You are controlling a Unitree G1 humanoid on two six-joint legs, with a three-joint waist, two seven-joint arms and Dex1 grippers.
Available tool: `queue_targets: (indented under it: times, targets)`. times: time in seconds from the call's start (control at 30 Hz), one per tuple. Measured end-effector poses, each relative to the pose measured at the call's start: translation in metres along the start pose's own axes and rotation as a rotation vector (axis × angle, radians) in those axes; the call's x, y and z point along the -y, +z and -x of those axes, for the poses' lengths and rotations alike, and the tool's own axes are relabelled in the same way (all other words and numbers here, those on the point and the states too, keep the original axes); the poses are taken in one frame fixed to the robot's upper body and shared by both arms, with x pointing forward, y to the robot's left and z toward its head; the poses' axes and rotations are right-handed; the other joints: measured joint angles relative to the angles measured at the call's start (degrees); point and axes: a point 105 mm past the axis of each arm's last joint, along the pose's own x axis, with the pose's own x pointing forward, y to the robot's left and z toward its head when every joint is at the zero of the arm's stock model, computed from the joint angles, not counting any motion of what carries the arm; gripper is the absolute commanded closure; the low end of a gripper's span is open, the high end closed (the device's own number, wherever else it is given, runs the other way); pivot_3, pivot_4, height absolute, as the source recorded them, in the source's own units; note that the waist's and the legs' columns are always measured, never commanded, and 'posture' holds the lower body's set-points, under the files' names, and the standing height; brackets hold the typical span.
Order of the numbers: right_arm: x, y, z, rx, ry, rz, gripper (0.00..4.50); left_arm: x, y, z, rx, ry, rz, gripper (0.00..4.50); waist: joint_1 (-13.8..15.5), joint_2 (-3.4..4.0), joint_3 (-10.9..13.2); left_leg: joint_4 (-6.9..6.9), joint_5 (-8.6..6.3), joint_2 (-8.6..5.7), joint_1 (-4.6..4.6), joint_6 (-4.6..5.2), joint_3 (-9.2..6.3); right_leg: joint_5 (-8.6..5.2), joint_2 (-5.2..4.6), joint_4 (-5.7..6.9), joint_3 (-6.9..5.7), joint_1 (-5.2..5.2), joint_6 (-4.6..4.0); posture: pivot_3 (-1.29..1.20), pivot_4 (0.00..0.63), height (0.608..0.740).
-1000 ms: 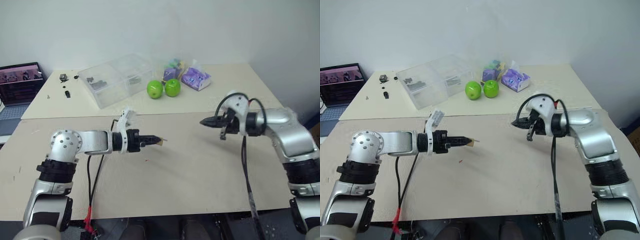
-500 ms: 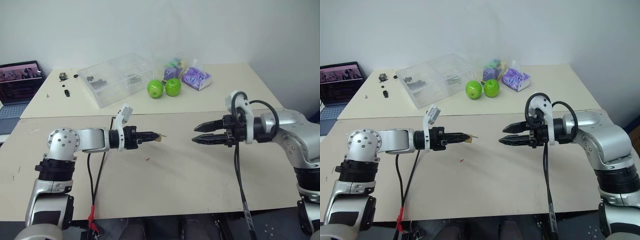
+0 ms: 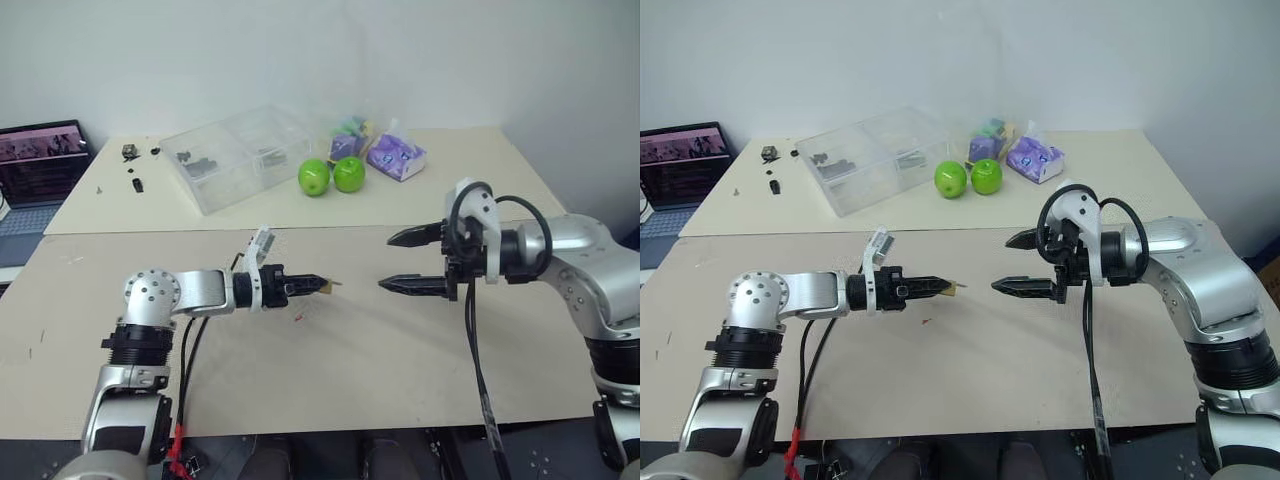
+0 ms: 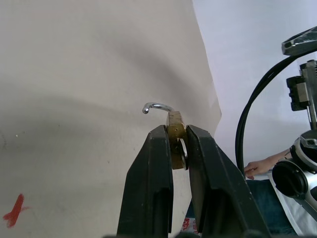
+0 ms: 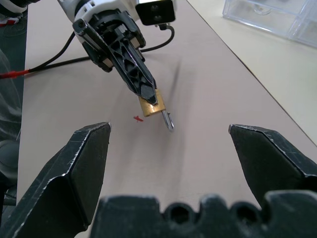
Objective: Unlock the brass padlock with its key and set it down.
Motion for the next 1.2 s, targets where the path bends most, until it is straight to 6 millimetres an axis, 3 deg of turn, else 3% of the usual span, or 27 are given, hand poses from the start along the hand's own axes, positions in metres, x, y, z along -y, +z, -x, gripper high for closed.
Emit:
queue_targets:
  times: [0.47, 0.9, 0.97, 1.0, 1.2]
  targets:
    - [0.000, 0.004, -0.001, 0.005, -0.029, 0.022, 0.03, -0.032, -0.021, -0.016, -0.081, 0.099, -0.052, 4.46, -0.2, 0.00, 0.0, -0.01, -0.01, 0.04, 0.00, 0.01, 0.41, 0.00, 0.04, -0.03, 0.00, 0.00, 0.00, 0.00, 0.150, 0.740]
    - [0.000, 0.004, 0.000, 0.004, -0.031, 0.021, 0.03, -0.046, -0.029, -0.009, -0.114, 0.147, -0.024, 4.46, -0.6, 0.00, 0.0, 0.00, -0.04, 0.10, 0.02, 0.06, 0.50, 0.00, 0.08, 0.03, 0.01, 0.00, 0.00, 0.00, 0.150, 0.740]
    - [0.000, 0.004, 0.000, 0.003, -0.031, 0.022, 0.00, -0.046, -0.029, -0.008, -0.113, 0.148, -0.018, 3.46, -0.6, 0.00, 0.0, 0.00, -0.04, 0.10, 0.02, 0.06, 0.50, 0.00, 0.08, 0.04, 0.01, 0.00, 0.01, 0.00, 0.150, 0.740]
    - [0.000, 0.004, 0.000, 0.003, -0.031, 0.022, 0.00, -0.047, -0.029, -0.008, -0.113, 0.152, -0.017, 3.34, -0.6, 0.00, 0.0, 0.00, -0.04, 0.10, 0.02, 0.06, 0.50, 0.00, 0.07, 0.04, 0.01, 0.00, 0.01, 0.00, 0.150, 0.740]
    - [0.001, 0.003, 0.000, -0.001, -0.034, 0.024, 0.00, -0.042, -0.030, -0.006, -0.111, 0.110, 0.011, 1.30, -0.6, -0.01, 0.0, 0.01, -0.04, 0.11, 0.04, 0.06, 0.51, 0.00, 0.08, 0.07, 0.01, 0.01, 0.01, 0.00, 0.150, 0.740]
